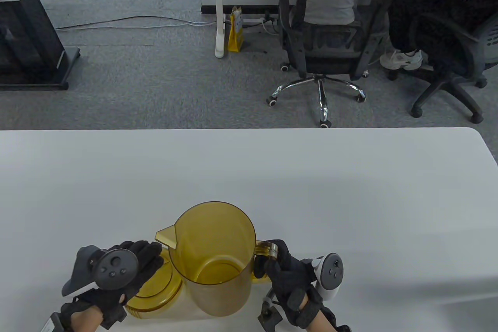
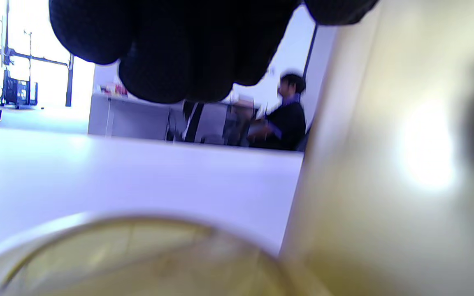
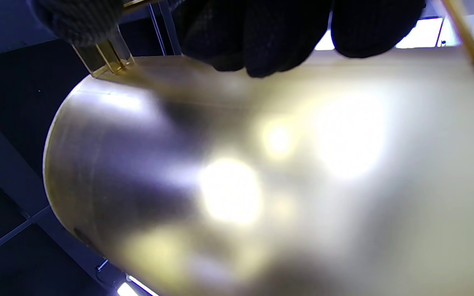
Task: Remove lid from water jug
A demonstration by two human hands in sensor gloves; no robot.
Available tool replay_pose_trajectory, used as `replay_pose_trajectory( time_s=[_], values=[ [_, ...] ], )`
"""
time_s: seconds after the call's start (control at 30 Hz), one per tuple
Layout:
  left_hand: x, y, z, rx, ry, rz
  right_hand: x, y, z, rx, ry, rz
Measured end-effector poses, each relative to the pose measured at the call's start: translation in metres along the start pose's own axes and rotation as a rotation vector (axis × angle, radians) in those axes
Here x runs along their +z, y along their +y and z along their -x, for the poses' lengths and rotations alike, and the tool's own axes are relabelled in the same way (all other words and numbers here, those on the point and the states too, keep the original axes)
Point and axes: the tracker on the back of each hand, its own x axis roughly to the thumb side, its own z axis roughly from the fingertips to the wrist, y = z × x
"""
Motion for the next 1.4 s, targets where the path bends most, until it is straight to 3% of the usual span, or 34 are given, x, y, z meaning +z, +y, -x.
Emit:
replay_pose_trajectory(
  time_s=[0.17,0.3,0.47,0.87,1.2,1.4],
  values=[
    [-0.006,0.028,-0.004,0.132,0.019,-0.063,0.001,0.000,0.004,-0.016,0.000,0.016],
    [-0.033,0.000,0.011,-0.097,0.138,0.112,0.001,0.000,0.004,-0.011,0.000,0.022],
    [-0.039,-0.036,0.024,-0.015,0.156,0.176,0.002,0.000,0.004,-0.015,0.001,0.014],
    [-0.035,-0.049,0.025,-0.015,0.167,0.239,0.003,-0.002,0.001,-0.003,0.004,0.000],
    [-0.030,-0.045,0.030,0.011,0.177,0.239,0.000,-0.009,-0.008,0.195,-0.052,-0.051],
    [-0.013,-0.037,0.035,0.081,0.180,0.218,-0.003,-0.021,-0.022,0.045,-0.087,0.134]
  ],
)
